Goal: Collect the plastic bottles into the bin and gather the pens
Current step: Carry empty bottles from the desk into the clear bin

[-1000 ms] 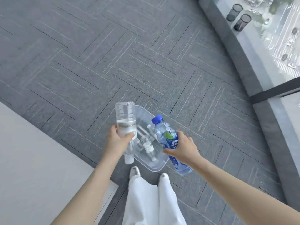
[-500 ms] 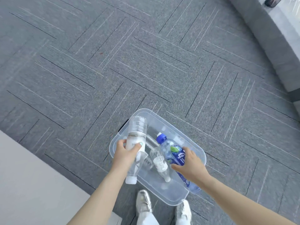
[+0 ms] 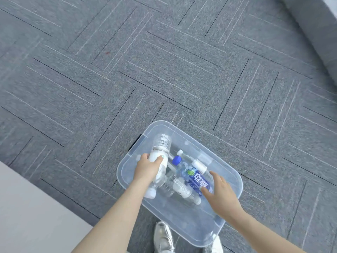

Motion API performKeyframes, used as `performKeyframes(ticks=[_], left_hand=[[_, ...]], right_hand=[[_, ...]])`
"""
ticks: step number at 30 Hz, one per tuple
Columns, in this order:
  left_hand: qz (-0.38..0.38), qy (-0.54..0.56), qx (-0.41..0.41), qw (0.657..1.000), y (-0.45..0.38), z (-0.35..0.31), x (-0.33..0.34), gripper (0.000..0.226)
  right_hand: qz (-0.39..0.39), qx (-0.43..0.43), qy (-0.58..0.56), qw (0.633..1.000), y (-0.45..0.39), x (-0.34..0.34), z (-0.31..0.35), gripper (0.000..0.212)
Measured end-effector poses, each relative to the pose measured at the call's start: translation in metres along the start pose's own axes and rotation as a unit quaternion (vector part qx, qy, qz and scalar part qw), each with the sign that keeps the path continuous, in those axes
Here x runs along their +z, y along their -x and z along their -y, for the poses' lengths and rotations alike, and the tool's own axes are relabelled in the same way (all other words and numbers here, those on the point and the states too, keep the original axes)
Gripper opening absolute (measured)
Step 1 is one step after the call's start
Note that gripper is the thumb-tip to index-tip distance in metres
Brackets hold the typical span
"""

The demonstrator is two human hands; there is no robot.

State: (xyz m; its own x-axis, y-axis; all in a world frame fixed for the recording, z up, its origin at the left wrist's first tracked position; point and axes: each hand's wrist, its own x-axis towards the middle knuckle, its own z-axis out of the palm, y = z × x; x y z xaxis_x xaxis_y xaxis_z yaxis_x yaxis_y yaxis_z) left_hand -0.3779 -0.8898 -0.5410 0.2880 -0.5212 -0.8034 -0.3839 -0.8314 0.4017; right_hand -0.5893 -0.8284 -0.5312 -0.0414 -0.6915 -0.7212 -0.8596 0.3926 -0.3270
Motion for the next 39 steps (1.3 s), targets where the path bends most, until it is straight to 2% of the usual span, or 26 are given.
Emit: performKeyframes(ticks=[3,14,22,31,35,39], left_hand=[[-0.001,-0.002,0.007,1.0,-0.007,0.0,0.002,0.066],[0.006,-0.111,0.059,0.992,0.054,0.021,-0.033,0.05],[-0.019,-0.064,0.084,0.994,0.139,-0.005,-0.084,0.045],[-0.068,0.032,0.132,0.988,0.275,-0.041,-0.139,0.041],[-0.109,0.079,0.155,0.979,0.343,-0.052,-0.163,0.039],[-0.165,0.129,0.184,0.96,0.431,-0.049,-0.201,0.038]], right_hand=[[0.004,-0.004,-0.004,1.0,0.001,0.0,-0.003,0.06],[0.031,-0.022,0.032,0.999,0.033,-0.023,0.016,0.049],[0.037,-0.081,0.059,0.994,0.095,-0.08,0.062,0.044],[0.005,-0.202,0.074,0.976,0.195,-0.171,0.129,0.04],[-0.015,-0.244,0.089,0.966,0.24,-0.212,0.162,0.047],[-0.048,-0.327,0.118,0.936,0.305,-0.257,0.221,0.055]])
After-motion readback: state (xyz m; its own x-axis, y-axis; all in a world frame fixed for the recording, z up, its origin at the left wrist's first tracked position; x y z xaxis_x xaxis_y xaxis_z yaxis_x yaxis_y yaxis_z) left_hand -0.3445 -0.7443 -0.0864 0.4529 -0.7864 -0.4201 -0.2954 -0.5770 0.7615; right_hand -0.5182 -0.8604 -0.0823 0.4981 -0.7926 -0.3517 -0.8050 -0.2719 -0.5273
